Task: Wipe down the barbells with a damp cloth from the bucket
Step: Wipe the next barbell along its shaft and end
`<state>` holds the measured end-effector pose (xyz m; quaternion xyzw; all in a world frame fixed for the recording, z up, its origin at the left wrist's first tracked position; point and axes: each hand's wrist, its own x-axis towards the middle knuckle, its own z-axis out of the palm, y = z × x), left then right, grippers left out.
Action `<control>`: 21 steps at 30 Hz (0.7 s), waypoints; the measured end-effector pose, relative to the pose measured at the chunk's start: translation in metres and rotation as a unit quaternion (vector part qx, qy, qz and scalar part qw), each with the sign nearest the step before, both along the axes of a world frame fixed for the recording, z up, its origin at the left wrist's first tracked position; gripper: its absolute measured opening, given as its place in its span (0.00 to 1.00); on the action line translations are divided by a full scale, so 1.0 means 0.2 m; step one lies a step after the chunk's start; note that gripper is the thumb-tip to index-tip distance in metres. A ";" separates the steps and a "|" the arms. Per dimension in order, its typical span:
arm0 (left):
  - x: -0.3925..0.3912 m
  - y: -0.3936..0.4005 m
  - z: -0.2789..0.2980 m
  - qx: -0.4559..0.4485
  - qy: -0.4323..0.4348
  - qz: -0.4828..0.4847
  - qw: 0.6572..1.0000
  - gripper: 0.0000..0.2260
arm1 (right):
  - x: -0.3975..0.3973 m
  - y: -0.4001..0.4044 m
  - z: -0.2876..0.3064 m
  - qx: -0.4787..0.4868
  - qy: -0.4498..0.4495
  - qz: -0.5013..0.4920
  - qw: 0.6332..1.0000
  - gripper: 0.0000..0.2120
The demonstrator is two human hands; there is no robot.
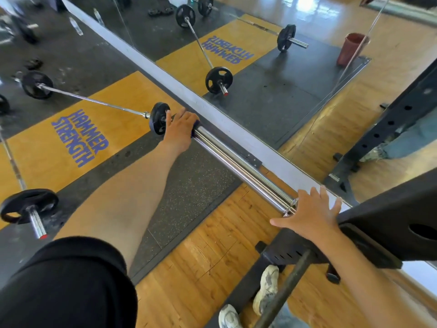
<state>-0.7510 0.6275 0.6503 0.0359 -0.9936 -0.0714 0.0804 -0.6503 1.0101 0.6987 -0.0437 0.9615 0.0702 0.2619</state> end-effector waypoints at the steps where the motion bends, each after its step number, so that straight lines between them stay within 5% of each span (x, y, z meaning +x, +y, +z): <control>1: -0.02 -0.01 0.00 -0.007 -0.002 0.010 1.000 0.21 | 0.01 0.00 -0.01 -0.008 0.018 -0.005 1.000 0.55; 6: 0.11 0.19 -0.03 0.017 0.039 -0.002 0.999 0.20 | 0.12 -0.04 -0.11 -0.057 0.175 -0.013 0.983 0.42; 8: 0.23 0.38 -0.06 0.041 0.062 -0.029 0.997 0.21 | 0.17 -0.06 -0.13 -0.102 0.232 -0.028 0.967 0.44; 11: 0.43 0.74 -0.12 0.093 0.104 -0.078 0.987 0.22 | 0.13 -0.03 -0.11 -0.065 0.132 -0.039 0.988 0.60; 15: 0.58 1.01 -0.12 0.079 0.091 -0.154 0.981 0.26 | 0.02 0.03 -0.05 -0.011 0.065 -0.039 0.997 0.68; 18: 0.52 0.89 -0.11 0.044 0.092 -0.166 0.981 0.28 | 0.04 -0.01 -0.04 0.008 0.069 -0.018 0.997 0.59; 21: 0.52 0.89 -0.11 0.105 0.103 -0.062 0.987 0.27 | 0.11 -0.03 -0.09 -0.027 0.147 -0.014 0.989 0.44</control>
